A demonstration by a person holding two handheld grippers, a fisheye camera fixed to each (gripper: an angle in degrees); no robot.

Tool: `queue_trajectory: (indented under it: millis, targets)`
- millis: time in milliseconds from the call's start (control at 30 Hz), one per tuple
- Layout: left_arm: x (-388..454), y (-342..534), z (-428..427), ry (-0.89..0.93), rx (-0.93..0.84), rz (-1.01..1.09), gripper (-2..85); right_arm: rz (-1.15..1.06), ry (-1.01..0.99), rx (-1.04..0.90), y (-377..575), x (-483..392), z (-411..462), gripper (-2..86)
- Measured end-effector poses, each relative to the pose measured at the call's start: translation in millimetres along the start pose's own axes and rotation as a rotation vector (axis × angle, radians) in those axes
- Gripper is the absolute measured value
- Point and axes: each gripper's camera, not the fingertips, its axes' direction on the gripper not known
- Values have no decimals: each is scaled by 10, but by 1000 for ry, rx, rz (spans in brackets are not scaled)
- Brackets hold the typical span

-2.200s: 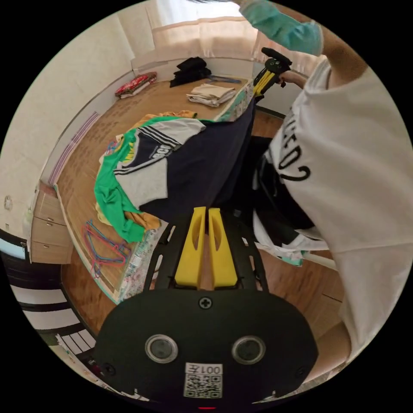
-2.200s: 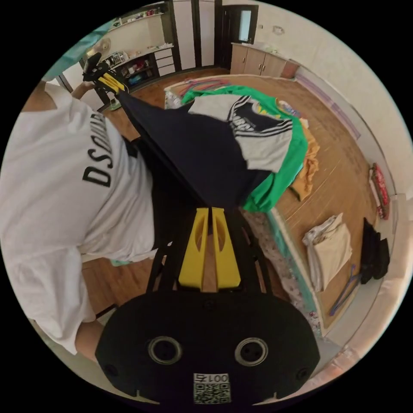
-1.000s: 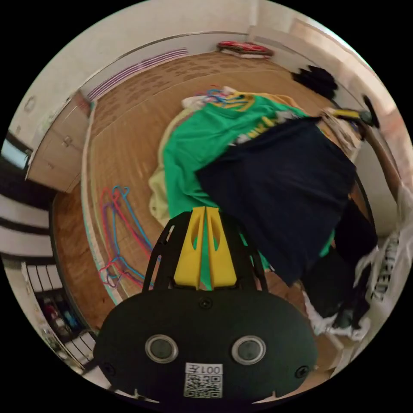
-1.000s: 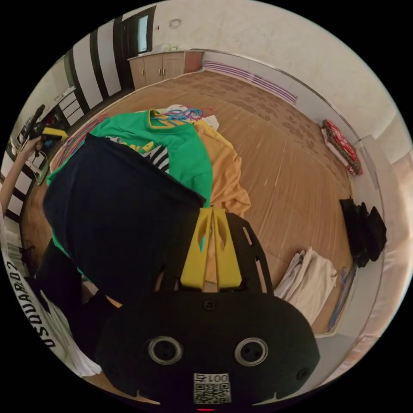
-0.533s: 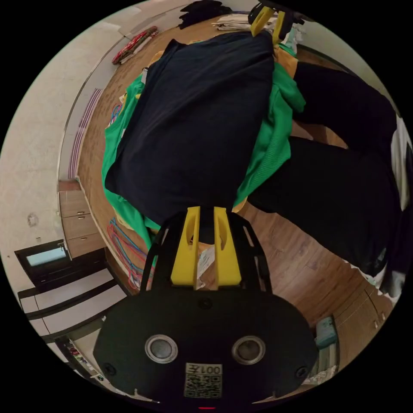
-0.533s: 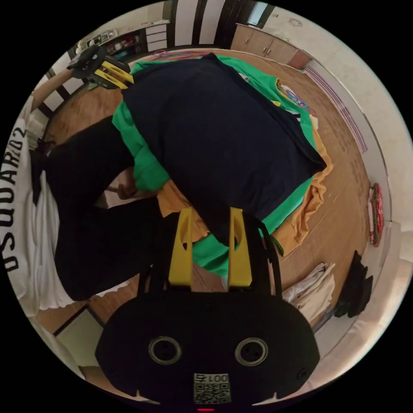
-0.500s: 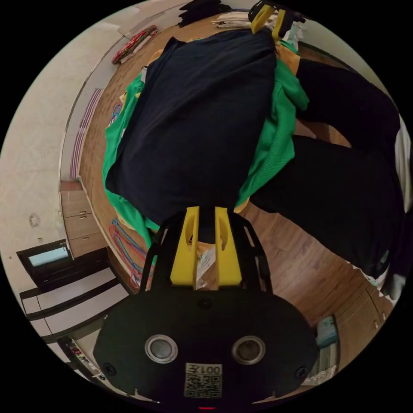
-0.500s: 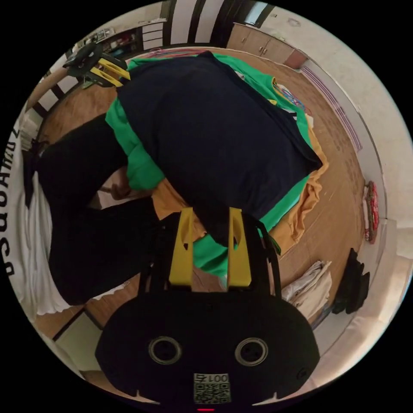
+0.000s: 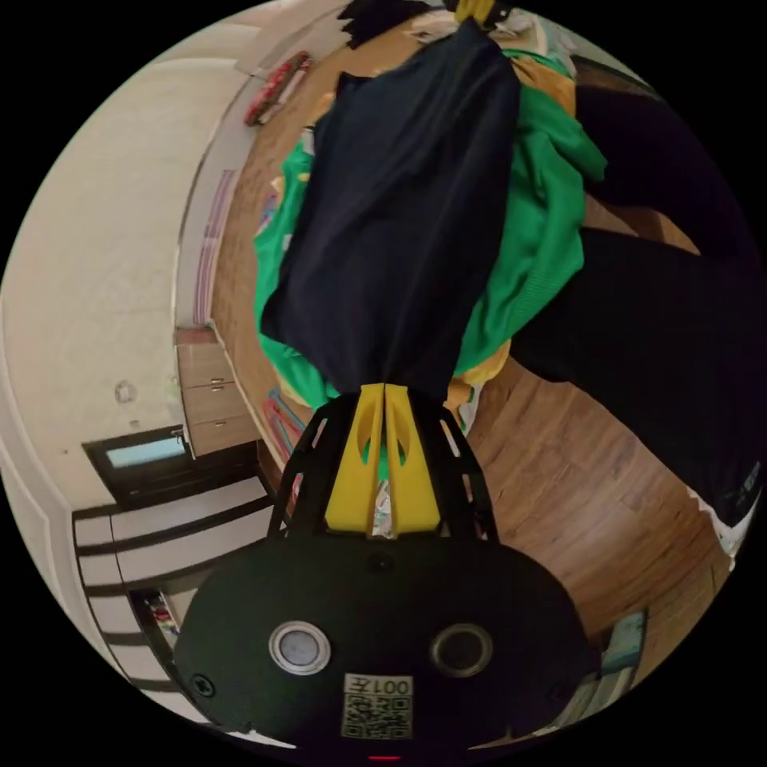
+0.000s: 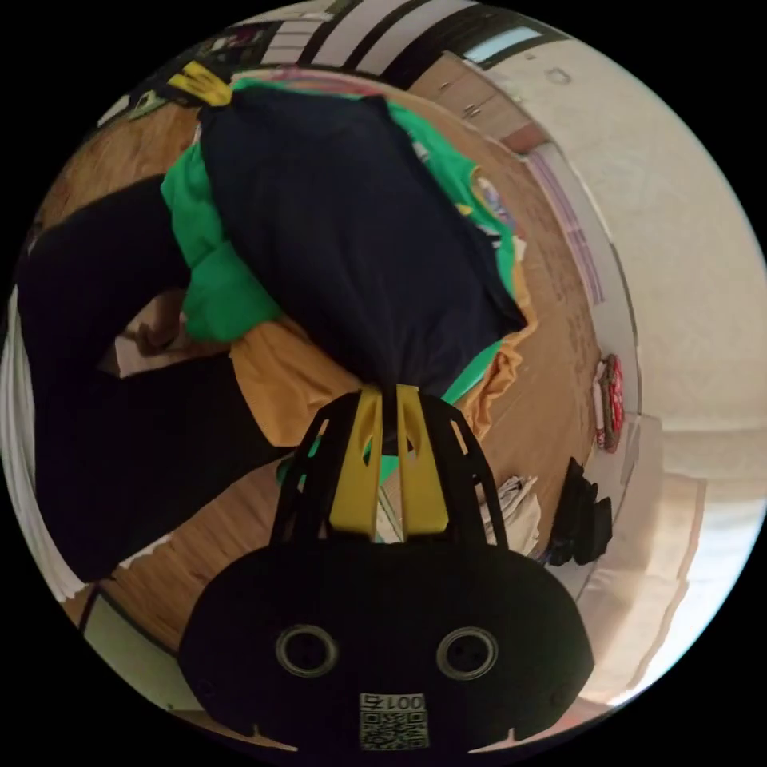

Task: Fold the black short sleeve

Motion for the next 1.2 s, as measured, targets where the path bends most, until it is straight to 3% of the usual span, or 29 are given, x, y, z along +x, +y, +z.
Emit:
queue_trajectory:
  millis: [167, 433, 633, 867, 1000, 1200]
  targets:
    - [-302, 448, -562, -117, 100, -193, -10, 168, 146, 151, 232, 90, -615, 20]
    - [-465, 887, -1306, -79, 283, -379, -10, 331, 264, 254, 638, -36, -1302, 13]
    - [-1195, 500, -1198, -118, 355, -399, -10, 460, 206, 309, 534, 778, -1069, 13]
    - [-2144, 82, -1395, -257, 389, -518, -10, 613, 279, 450, 329, 1739, -1189, 13]
    - [-2044, 153, -1445, -252, 424, -519, -10, 599, 269, 501, 472, 1732, -1311, 14]
    - [-947, 312, -1014, -112, 373, -409, -10, 501, 85, 416, 847, 1132, -844, 15]
